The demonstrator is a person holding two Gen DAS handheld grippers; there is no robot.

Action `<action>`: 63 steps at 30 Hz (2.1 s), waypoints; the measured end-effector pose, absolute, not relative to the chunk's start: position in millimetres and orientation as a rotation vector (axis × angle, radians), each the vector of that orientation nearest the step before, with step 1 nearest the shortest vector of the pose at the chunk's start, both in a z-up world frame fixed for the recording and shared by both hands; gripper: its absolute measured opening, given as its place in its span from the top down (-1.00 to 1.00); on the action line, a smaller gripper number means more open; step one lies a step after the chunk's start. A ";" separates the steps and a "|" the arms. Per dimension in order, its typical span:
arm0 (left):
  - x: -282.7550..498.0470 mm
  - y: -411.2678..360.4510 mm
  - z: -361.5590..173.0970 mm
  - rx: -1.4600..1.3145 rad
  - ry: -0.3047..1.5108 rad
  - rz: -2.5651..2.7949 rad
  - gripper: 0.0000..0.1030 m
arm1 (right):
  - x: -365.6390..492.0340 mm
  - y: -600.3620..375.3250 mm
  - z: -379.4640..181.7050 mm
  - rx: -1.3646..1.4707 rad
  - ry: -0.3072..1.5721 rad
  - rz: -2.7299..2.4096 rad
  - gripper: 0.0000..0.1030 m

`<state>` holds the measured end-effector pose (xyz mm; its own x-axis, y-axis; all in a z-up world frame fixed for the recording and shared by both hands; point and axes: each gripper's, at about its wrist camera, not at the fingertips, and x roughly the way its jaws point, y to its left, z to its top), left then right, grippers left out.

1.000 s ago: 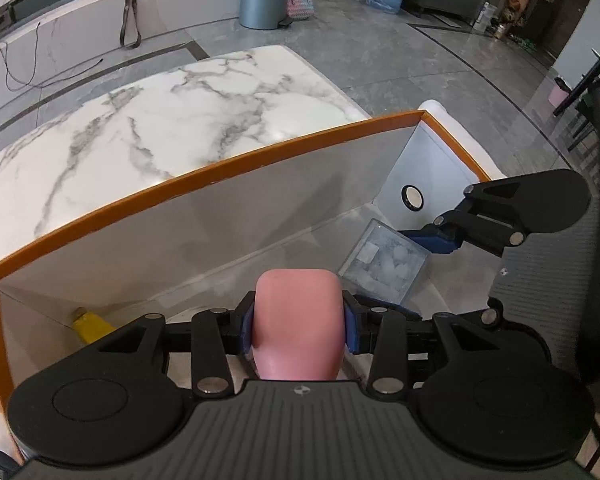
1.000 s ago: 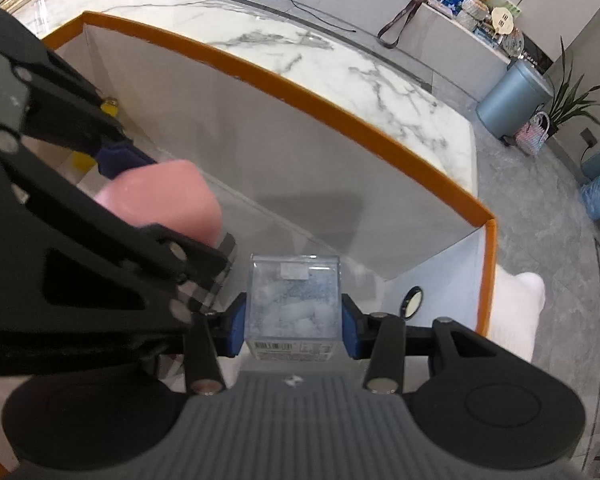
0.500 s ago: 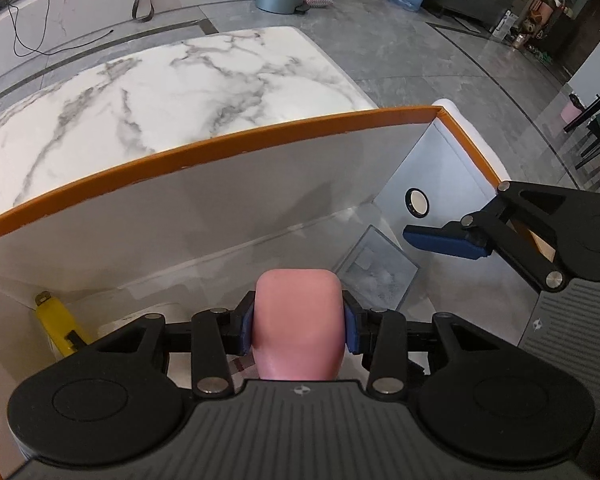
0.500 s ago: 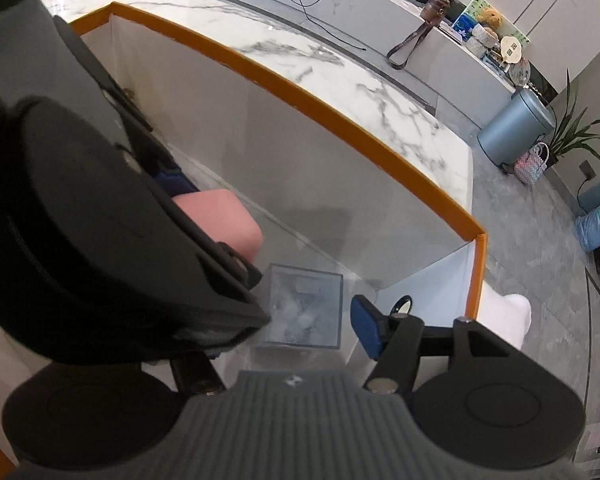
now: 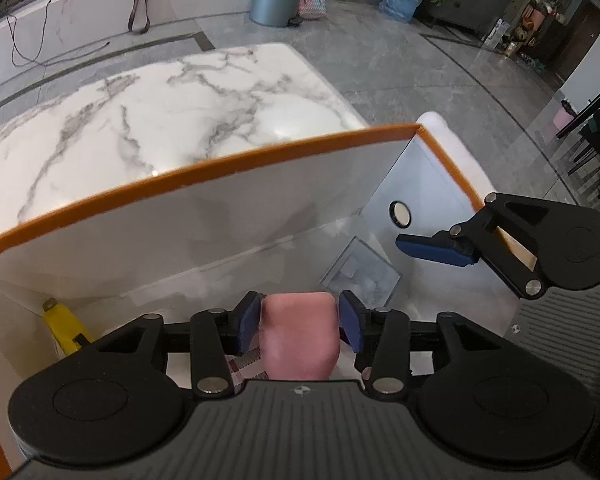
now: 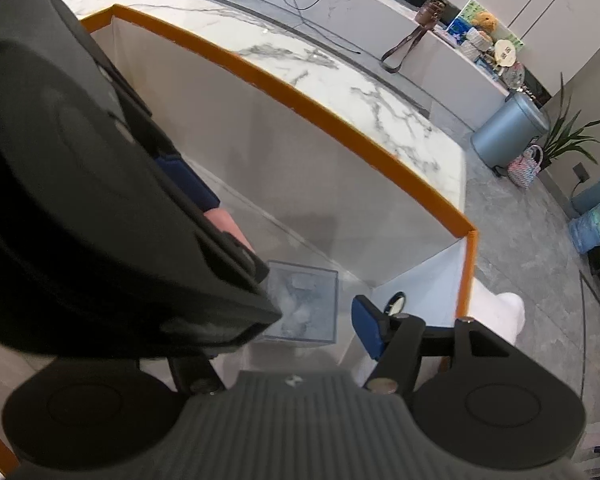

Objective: Organize rigid objects
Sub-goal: 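Open the right gripper to drop the clear cube while the left releases the pink bottle into the box, then withdraw both grippers from the box back over the table items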

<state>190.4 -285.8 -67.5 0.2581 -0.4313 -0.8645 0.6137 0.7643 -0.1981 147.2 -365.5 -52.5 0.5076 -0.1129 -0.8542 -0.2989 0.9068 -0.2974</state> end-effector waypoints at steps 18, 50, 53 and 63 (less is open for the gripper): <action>174.8 -239.6 -25.0 0.228 0.962 -0.686 -0.09 | 134.3 -346.4 -18.4 -0.397 0.941 0.070 -0.48; 156.7 -31.5 6.9 0.306 0.897 -0.522 -0.09 | 131.3 -152.1 30.7 -0.518 0.884 0.522 -0.37; 157.6 -16.6 -4.4 0.338 0.929 -0.520 -0.09 | 138.2 -138.0 25.6 -0.585 0.893 0.560 -0.37; 164.4 16.1 -45.8 0.355 1.021 -0.534 -0.22 | 164.5 -103.4 -5.1 -0.841 0.979 0.730 -0.65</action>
<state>164.4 16.1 -45.8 0.4124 -0.2533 -0.8751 0.5742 0.8180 0.0338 164.5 -103.4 -5.1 0.3810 0.1490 -0.9125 -0.8322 0.4852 -0.2682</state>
